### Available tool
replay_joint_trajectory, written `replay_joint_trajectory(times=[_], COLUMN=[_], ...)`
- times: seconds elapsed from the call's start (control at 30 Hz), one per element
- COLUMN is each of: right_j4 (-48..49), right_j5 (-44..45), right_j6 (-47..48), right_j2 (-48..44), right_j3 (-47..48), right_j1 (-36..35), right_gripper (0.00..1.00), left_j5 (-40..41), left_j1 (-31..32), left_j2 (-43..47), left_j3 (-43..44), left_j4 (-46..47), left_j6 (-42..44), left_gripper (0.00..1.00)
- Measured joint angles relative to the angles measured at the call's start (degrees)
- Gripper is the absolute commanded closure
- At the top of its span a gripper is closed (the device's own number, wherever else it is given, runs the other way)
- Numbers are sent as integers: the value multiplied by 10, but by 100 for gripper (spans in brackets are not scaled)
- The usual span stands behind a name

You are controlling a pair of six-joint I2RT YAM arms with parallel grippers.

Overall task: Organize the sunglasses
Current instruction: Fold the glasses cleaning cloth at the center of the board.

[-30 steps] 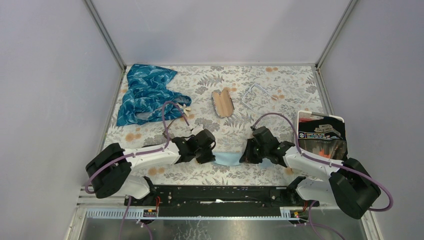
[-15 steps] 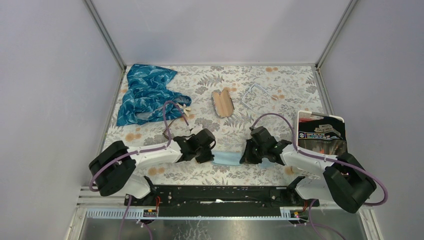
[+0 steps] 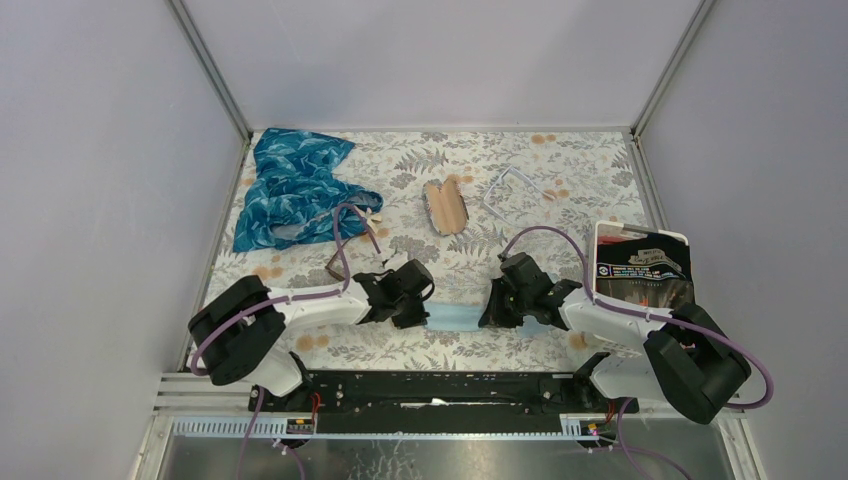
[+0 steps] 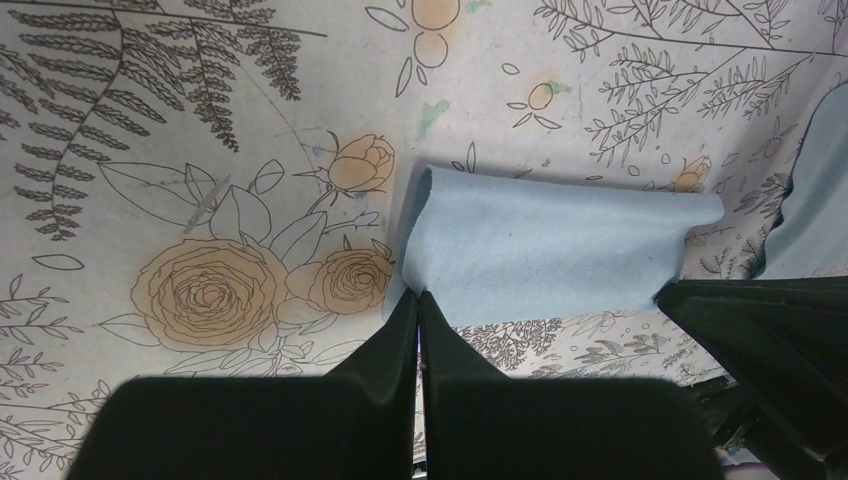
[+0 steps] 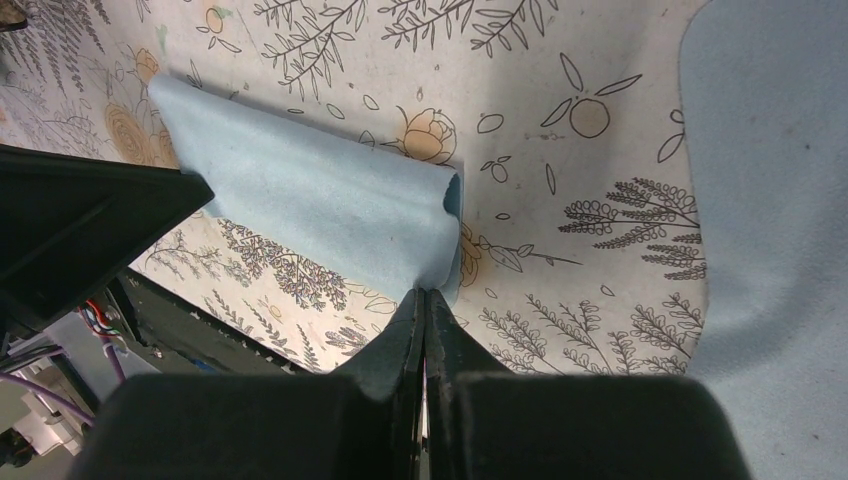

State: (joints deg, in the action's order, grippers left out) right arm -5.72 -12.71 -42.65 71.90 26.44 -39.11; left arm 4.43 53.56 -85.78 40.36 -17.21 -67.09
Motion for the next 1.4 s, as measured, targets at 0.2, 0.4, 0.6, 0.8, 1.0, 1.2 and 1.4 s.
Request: replay_joint_trajectory(times=[0.2, 0.4, 0.6, 0.8, 1.0, 1.2, 1.4], right_j4=[0, 0, 3, 3, 4, -17, -45], right_j5=[-2, -2, -2, -2, -4, 11, 36], right_j6=[0, 0, 0, 0, 0, 10, 24], right_j2=[0, 0, 0, 2, 0, -14, -29], right_j3=[0, -1, -7, -9, -9, 2, 28], right_j1=[0, 0, 0, 0, 0, 0, 0], right_gripper=[100, 100, 100, 90, 66, 54, 71], left_j5=[-1, -1, -2, -2, -1, 9, 24], left_j1=[0, -1, -3, -4, -4, -4, -1], left_j2=[-3, -3, -4, -7, -6, -3, 16], left_j3=[2, 2, 2, 2, 2, 6, 19], left_j4=[1, 1, 3, 6, 7, -1, -17], left_j6=[1, 1, 1, 1, 2, 4, 14], left_gripper=[100, 100, 100, 99, 90, 76, 71])
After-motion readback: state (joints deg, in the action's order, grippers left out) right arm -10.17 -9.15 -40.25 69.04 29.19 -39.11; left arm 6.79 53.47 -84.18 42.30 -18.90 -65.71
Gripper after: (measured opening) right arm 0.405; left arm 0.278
